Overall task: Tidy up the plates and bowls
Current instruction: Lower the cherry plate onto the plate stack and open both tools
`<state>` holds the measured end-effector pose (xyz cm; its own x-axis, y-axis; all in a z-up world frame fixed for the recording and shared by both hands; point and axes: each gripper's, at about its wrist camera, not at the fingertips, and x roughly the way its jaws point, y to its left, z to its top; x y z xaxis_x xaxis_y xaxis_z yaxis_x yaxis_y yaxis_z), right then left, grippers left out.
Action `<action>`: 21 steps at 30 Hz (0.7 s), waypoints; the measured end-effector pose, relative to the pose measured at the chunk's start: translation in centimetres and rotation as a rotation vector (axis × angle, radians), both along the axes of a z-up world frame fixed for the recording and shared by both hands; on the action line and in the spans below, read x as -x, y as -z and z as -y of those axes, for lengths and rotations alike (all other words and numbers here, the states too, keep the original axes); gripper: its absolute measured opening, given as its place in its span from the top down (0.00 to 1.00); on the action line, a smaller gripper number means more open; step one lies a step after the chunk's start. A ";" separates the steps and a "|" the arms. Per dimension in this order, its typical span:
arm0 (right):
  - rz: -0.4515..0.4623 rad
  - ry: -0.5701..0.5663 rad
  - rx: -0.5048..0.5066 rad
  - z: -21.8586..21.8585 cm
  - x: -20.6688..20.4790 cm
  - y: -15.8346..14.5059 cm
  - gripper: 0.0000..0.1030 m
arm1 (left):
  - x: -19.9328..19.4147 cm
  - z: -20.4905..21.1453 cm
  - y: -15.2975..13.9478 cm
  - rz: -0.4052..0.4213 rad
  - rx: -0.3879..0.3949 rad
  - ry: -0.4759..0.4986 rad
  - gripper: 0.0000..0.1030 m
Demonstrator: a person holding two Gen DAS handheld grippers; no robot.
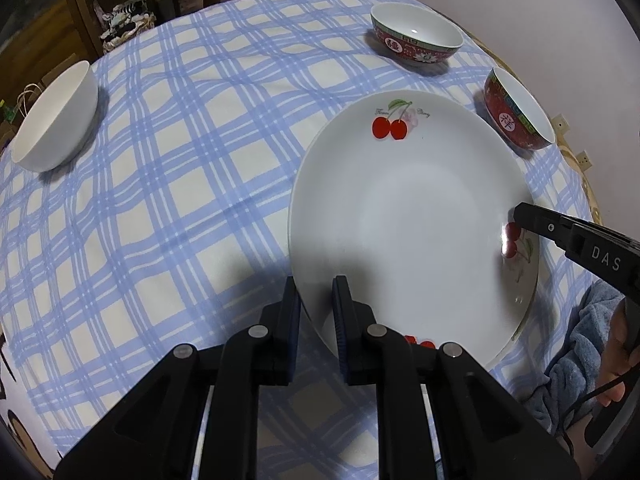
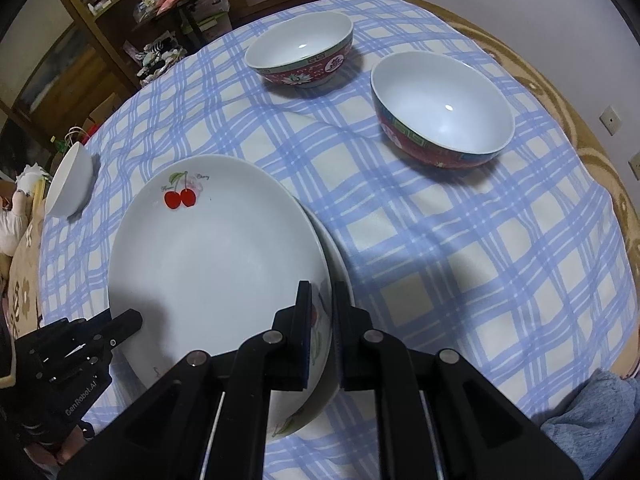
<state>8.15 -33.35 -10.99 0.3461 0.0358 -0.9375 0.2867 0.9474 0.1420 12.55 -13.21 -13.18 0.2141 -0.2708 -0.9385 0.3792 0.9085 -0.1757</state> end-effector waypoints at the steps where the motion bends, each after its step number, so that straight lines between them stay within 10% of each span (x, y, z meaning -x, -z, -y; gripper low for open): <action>1: -0.003 -0.008 0.009 -0.1 0.0 0.0 0.88 | 0.0 0.0 0.1 -0.008 0.002 0.001 0.84; 21: -0.021 -0.042 0.039 -0.5 0.2 -0.5 0.88 | 0.0 0.3 -0.4 0.054 -0.040 0.038 0.84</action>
<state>7.93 -32.88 -10.53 0.3257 0.0135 -0.9454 0.2493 0.9633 0.0997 12.54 -13.49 -12.75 0.2546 -0.2423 -0.9362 0.4213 0.8992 -0.1182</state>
